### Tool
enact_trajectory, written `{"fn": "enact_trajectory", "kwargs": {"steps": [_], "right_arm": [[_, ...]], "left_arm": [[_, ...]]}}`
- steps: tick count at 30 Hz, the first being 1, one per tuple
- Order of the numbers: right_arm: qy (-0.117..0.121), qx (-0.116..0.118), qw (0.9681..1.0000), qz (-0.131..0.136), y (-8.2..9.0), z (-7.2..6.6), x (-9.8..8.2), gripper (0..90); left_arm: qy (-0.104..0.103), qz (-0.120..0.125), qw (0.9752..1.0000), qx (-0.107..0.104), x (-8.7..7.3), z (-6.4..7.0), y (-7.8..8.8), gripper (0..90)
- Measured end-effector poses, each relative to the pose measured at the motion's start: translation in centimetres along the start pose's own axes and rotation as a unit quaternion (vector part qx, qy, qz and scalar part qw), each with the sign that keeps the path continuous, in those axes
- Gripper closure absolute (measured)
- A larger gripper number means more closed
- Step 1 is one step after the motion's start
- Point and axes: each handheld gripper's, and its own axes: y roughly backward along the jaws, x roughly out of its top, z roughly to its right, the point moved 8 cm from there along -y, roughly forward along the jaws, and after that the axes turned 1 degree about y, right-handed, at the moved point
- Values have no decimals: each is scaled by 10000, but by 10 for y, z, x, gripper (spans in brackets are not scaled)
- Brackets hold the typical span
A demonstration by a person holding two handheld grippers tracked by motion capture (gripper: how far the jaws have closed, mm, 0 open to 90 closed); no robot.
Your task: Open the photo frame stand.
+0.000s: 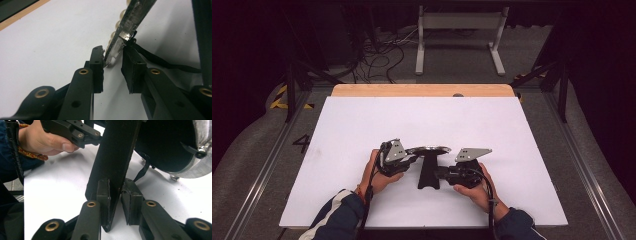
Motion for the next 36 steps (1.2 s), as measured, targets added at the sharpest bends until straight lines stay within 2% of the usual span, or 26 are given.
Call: {"fn": "enact_trajectory", "kwargs": {"steps": [8,12,20,23,29,36], "right_arm": [[44,-42,10000,-7,0,-1,1,760],[161,-138,9998,-31,1,-2,1,745],[208,-260,9994,129,9,-2,7,711],[318,-351,9987,162,12,-4,9,707],[474,-457,9976,229,16,-8,13,706],[505,-514,9969,313,20,-10,16,720]], "left_arm": [[-9,123,9999,-87,3,0,7,687],[13,231,9996,-140,7,-1,15,676],[-66,260,9994,-208,9,1,22,649],[-122,244,9994,-204,10,1,23,650],[-106,277,9993,-231,10,2,25,644],[-56,264,9991,-313,9,1,24,637]]}}
